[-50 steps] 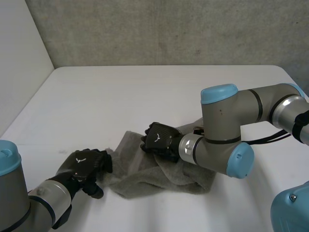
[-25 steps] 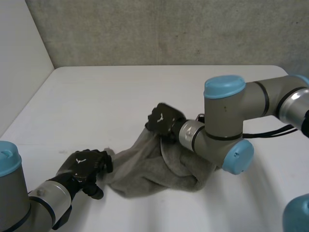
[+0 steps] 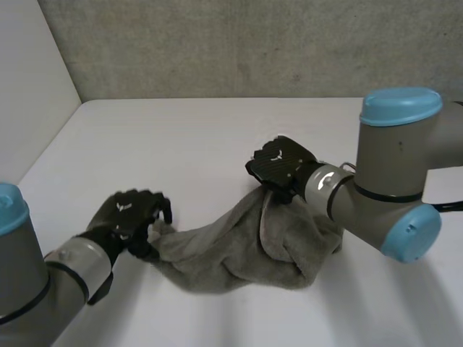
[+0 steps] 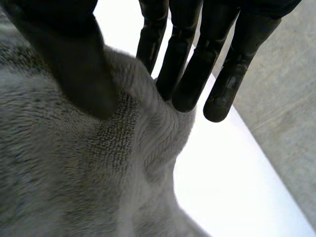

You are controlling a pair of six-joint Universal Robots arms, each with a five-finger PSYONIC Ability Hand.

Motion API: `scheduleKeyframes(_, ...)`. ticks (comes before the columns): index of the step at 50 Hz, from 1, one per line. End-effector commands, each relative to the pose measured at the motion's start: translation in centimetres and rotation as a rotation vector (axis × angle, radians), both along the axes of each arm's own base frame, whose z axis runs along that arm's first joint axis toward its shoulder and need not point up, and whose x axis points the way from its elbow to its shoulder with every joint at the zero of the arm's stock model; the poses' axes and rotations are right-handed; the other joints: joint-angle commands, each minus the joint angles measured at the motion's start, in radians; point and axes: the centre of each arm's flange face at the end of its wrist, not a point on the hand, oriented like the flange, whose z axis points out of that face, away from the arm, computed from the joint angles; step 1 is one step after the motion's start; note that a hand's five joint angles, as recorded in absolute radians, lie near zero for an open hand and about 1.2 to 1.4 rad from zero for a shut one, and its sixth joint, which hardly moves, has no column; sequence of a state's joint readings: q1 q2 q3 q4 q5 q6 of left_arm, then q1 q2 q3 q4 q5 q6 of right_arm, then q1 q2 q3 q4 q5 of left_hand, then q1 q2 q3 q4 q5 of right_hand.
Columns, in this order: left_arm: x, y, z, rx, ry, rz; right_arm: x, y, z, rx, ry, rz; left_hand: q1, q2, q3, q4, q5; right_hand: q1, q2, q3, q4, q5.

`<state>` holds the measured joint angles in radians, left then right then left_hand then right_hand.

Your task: Fold the towel.

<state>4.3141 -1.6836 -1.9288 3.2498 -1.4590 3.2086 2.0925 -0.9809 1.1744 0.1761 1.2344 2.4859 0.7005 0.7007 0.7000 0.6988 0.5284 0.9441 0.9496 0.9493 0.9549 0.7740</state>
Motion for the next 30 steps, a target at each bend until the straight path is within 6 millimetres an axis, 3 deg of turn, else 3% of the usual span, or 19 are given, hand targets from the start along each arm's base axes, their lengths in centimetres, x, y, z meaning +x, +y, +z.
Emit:
scheduleKeyframes(1,-1.9,-2.0,1.6,-0.077,0.042,-0.027,-1.7,0.6,-1.3,0.073,-0.04,-0.022,0.103,0.103,0.104,0.105,0.101,-0.06,-0.066,-0.066,-0.071,-0.065)
scheduleKeyframes(14,-4.7,-3.6,1.2,-0.088,0.055,-0.079,-2.5,0.3,-3.1,0.026,-0.092,-0.053,0.103,0.103,0.104,0.105,0.101,-0.043,-0.048,-0.048,-0.054,-0.047)
scheduleKeyframes(25,-6.5,-4.2,0.9,-0.101,0.061,-0.115,-2.5,0.3,-3.3,0.042,-0.15,-0.076,0.103,0.103,0.104,0.105,0.101,-0.321,-0.327,-0.327,-0.332,-0.326)
scheduleKeyframes(30,-7.3,-4.4,0.5,-0.096,0.062,-0.133,-2.7,0.4,-2.3,0.027,-0.18,-0.082,0.103,0.103,0.104,0.105,0.101,-0.448,-0.453,-0.453,-0.458,-0.452)
